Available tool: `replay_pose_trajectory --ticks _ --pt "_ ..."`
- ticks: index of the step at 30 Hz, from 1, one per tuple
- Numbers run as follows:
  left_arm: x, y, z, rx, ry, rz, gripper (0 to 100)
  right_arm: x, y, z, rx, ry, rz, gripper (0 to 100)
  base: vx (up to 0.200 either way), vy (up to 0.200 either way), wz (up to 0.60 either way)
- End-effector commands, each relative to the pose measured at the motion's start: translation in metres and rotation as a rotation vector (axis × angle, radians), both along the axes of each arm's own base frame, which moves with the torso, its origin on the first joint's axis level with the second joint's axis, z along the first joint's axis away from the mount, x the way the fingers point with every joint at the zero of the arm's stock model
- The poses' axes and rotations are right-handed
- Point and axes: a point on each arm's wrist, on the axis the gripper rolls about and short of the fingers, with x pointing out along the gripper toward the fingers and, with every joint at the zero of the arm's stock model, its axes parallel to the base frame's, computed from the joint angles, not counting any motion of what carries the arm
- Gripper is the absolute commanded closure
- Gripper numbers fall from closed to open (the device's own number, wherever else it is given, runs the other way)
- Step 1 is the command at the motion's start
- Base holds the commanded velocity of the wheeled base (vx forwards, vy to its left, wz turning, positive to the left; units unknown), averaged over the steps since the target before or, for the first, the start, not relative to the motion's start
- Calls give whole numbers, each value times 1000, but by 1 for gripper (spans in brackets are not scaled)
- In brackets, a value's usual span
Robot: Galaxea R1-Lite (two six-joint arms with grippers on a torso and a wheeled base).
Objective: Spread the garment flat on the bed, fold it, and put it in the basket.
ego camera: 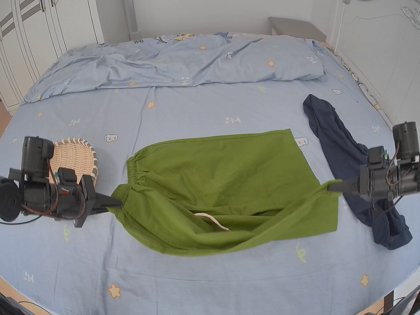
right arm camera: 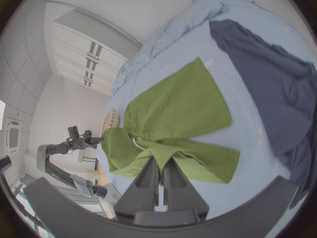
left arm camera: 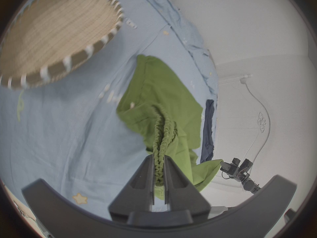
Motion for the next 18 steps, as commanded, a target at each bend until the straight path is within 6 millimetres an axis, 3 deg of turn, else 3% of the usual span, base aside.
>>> replay_pose_trajectory --ticks 1,2,9,18 --pt "31 1 25 -4 -5 13 100 39 2 21 -12 -24 -34 100 0 0 0" --pt "39 3 29 -6 8 20 100 50 2 25 -22 -32 -47 100 0 0 0" --pt "56 6 24 0 55 33 100 76 4 35 -20 -60 -52 100 0 0 0" --pt "60 20 24 2 124 72 100 104 2 47 23 -87 -96 100 0 0 0"
